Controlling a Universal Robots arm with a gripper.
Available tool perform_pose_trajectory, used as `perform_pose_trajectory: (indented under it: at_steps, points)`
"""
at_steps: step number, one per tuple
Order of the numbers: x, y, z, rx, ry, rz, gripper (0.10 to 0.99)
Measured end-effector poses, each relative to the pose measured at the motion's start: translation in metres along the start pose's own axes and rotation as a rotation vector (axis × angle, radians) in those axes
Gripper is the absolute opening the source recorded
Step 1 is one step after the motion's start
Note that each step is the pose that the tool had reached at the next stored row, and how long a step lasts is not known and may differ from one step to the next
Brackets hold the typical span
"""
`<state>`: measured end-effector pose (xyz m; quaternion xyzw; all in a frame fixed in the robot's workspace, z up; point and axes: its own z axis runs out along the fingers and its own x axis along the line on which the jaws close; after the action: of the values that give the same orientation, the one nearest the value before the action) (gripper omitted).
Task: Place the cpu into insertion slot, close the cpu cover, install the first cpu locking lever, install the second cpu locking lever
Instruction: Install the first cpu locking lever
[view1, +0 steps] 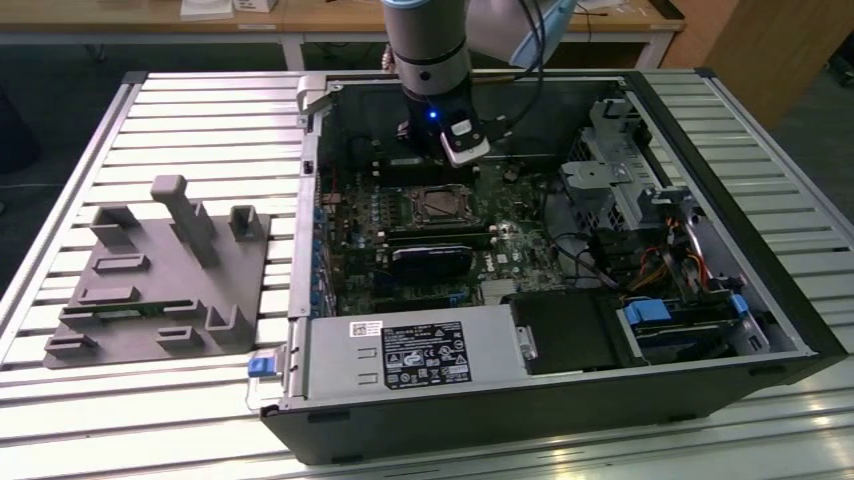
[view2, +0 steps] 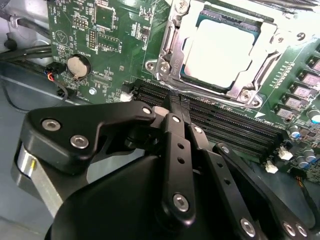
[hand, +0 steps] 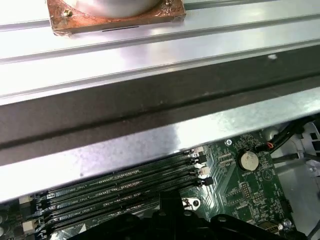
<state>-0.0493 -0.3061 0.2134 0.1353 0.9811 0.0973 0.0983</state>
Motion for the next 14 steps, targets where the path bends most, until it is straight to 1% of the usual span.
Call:
perform_pose_trajectory:
  at_steps: [4, 5, 7, 8, 10, 12, 14]
  points:
    - [0.0000, 0.0000, -0.0001, 0.000, 0.0001, 0.000, 0.106]
    - [0.0000, 0.0000, 0.0000, 0.003, 0.0008, 0.000, 0.106]
    - [0.0001, 0.0000, 0.0005, 0.022, 0.0060, -0.003, 0.106]
    - [0.0002, 0.0000, 0.0007, 0.033, 0.0087, -0.004, 0.106]
    - [0.0001, 0.0000, 0.0009, 0.059, 0.0098, -0.008, 0.106]
    - [-0.0001, 0.0000, 0.0011, 0.083, 0.0102, -0.012, 0.106]
    - [-0.0004, 0.0001, 0.0013, 0.105, 0.0143, -0.015, 0.106]
